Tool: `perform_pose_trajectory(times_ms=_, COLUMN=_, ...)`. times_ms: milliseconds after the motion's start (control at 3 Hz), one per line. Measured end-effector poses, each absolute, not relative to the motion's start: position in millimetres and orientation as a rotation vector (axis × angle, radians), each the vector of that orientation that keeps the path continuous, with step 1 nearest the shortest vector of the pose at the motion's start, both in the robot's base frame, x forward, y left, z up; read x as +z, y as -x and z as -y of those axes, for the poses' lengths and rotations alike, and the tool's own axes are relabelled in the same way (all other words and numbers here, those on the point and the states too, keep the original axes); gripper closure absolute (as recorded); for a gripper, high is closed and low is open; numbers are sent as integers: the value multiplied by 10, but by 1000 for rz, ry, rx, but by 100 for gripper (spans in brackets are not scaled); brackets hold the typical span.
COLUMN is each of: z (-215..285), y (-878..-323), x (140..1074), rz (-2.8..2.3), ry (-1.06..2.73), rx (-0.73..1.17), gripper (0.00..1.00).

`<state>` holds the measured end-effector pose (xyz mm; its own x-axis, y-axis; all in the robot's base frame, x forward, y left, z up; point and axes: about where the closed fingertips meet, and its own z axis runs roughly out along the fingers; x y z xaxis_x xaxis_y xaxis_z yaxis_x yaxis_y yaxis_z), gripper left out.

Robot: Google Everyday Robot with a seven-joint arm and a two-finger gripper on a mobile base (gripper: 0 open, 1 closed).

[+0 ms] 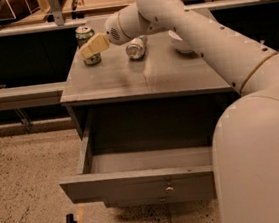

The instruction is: Place green can into top drawer

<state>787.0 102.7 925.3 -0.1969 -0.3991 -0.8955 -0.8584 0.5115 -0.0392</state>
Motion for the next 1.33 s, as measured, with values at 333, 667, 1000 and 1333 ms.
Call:
perform_pose_trajectory(times_ms=333, z=-1166, y=-8049, x=9204, rz=-1787, ry=1029, rx=625, gripper=0)
perform_pose_trajectory(times_ms=667, z=-1263, y=-8242, x=9128, rz=-1785, ry=1009, rx=635, gripper=0)
perform_pose_trajectory(times_ms=1000, z=-1348, y=-8362, x=9068, rz=-1779, ry=1015, rx=645, gripper=17)
perform_pose_trajectory(times_ms=1333, z=-1377, y=-8414, x=9034, rz=-1782, ry=1022, rx=646, gripper=41)
